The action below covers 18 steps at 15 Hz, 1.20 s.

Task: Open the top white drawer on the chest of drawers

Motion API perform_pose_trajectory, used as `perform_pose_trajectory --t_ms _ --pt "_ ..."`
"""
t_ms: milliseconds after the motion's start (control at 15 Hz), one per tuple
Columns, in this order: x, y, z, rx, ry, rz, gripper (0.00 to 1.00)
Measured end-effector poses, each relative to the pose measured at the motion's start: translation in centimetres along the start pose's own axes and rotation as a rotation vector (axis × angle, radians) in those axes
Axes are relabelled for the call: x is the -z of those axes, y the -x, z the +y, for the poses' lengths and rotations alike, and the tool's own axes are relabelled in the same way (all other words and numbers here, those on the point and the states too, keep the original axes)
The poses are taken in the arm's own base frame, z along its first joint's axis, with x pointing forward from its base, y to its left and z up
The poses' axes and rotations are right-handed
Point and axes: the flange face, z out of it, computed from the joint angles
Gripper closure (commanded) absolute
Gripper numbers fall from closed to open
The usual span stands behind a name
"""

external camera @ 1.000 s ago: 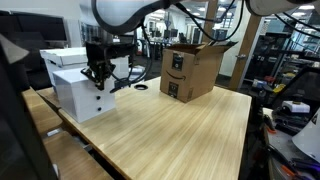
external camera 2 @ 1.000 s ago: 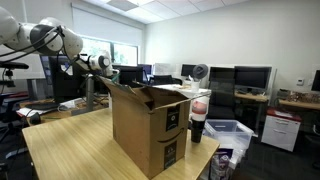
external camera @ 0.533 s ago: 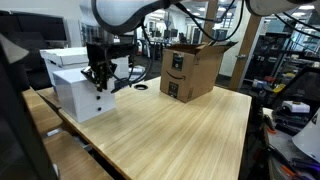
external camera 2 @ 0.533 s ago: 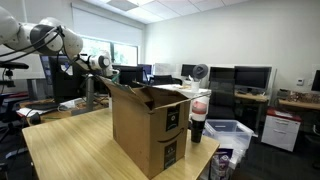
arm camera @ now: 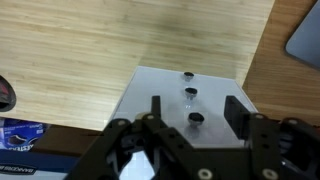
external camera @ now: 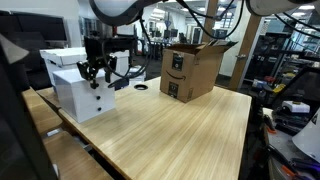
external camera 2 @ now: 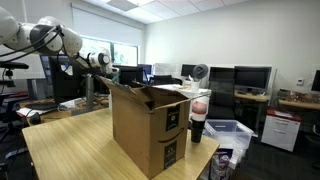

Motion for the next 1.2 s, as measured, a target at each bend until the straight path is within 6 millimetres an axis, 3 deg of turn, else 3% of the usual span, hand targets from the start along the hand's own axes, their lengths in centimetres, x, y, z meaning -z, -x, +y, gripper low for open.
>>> perform_pose_trajectory --t_ms 400,1200 --pt "0.4 0.1 -0.6 -0.024 0.013 -0.021 0.0" --pt "-1.4 -0.5 -1.2 -0.097 0.021 -0.019 0.0"
